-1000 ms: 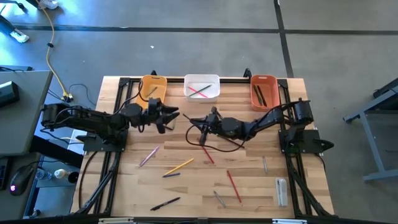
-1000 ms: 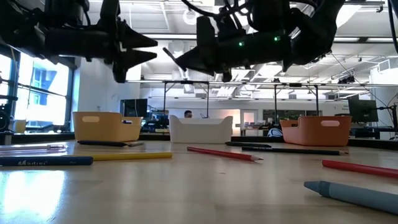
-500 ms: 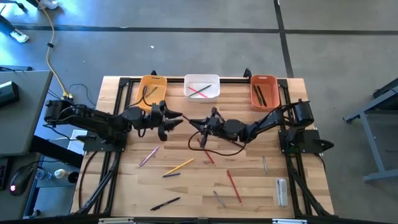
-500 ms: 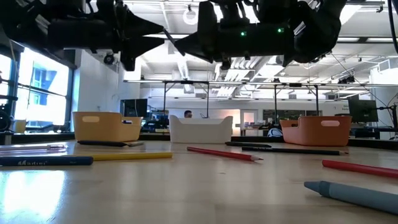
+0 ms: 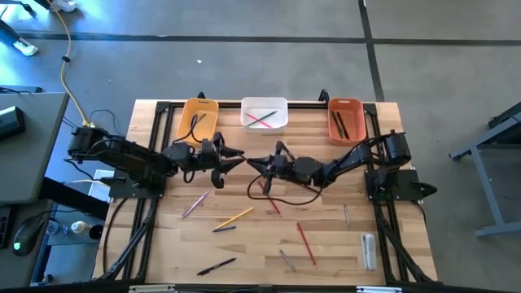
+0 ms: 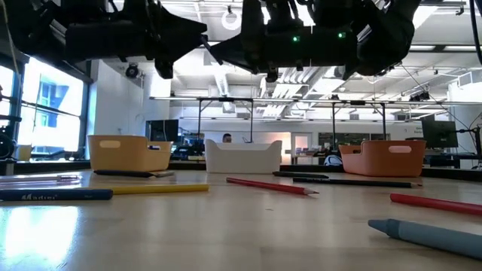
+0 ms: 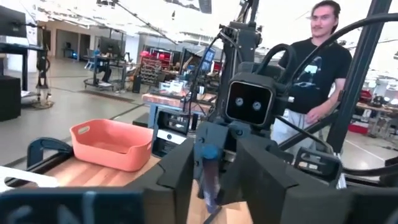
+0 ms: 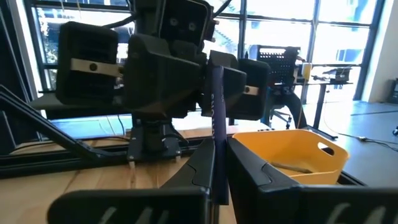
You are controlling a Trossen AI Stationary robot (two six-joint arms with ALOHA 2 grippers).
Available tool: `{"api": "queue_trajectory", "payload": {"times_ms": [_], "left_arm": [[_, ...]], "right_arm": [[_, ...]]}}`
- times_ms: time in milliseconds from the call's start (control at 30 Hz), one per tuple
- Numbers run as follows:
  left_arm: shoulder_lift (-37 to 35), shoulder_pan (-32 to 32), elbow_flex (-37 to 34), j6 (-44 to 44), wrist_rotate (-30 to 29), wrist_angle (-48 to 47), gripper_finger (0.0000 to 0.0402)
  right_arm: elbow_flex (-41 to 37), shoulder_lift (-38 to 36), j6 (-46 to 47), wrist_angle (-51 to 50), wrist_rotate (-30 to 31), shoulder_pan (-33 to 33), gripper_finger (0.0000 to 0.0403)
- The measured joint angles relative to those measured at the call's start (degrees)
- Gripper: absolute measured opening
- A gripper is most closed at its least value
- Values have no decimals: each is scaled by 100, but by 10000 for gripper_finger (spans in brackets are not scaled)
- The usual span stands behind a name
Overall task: Sort crayons/erasers/pens/pencils in bins
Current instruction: Put the blue crayon into the yellow bin
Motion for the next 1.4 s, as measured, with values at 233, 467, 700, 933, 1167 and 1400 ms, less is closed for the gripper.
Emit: {"api": "queue_trajectory", "payload": {"times_ms": [233,467,700,933,1167,1400], "left_arm": [[33,0,0,296,266,44,16],[27,-2,-1,561,245,68,12],[-384,30,-2,802,53,-190,4],[-1254,294,15,1247,-570,-1431,3],[-2053,986,922,1552,-1890,-5037,3],[-1713,2257,1812,1526,-3081,-7412,3]], "right_arm": [[0,0,-54,0,-39,11,16],[0,0,-149,-4,25,74,97],[2,0,-429,-84,535,111,193],[2,-368,-514,-1100,650,109,209],[2,-858,-463,-3031,728,109,158],[-35,-868,-449,-3762,797,109,55]]}}
